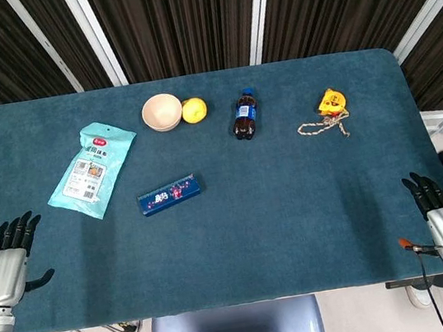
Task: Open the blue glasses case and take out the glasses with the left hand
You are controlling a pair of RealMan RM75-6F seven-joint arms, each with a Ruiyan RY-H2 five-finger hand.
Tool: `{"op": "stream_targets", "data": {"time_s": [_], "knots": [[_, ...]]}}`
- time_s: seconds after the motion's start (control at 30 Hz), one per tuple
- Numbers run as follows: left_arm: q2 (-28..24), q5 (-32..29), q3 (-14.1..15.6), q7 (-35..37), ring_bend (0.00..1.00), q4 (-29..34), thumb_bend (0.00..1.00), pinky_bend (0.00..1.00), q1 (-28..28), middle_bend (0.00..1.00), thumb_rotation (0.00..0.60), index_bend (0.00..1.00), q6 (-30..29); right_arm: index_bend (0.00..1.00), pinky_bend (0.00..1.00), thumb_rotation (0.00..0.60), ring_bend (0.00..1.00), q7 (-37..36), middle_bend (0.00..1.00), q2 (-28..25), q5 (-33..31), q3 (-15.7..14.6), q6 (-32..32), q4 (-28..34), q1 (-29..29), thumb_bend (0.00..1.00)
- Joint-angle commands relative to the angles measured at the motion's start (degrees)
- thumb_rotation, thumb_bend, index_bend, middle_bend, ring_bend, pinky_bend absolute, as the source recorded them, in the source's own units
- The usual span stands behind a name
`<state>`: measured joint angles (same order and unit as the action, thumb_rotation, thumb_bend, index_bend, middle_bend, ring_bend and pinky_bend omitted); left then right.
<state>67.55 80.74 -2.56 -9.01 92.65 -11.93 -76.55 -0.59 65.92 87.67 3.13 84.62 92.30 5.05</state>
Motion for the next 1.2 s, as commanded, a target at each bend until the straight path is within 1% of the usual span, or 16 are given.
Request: {"op": "stream_targets", "data": {"time_s": [0.03,0.77,1.0,1.2], "knots": [[0.0,0.0,0.0,0.0,0.0,0.0,0.13,0.01,0.0,0.0,0.6,0.0,-0.1,0.0,0.21,0.6,0.0,-0.1,0.0,0.3,0.6,0.0,0.7,-0.6,-0.1,0.1],[-0.4,-0.5,-0.3,1.1,0.0,0.1,0.13,0.01,0.1,0.0,0.6,0.0,-0.1,0.0,0.21,0.6,0.0,0.7,0.0,0.6,-0.4,0.0,-0.2,0.0,0.0,0.11],[0.4,-1.4,-0.8,-0.6,0.0,1.2,0.13,0.01,-0.2,0.0,0.6,0.0,0.1,0.0,0.21,0.6,0.0,0.1,0.0,0.2,-0.9,0.0,-0.7,0.1,0.0,0.11],[0.9,-3.2,-1.9,-3.3,0.0,4.0,0.13,0.01,-1.5,0.0,0.6,0.0,1.5,0.0,0.21,0.6,0.0,0.0,0.0,0.0,-1.1,-0.2,-1.1,0.5,0.0,0.11]]}}
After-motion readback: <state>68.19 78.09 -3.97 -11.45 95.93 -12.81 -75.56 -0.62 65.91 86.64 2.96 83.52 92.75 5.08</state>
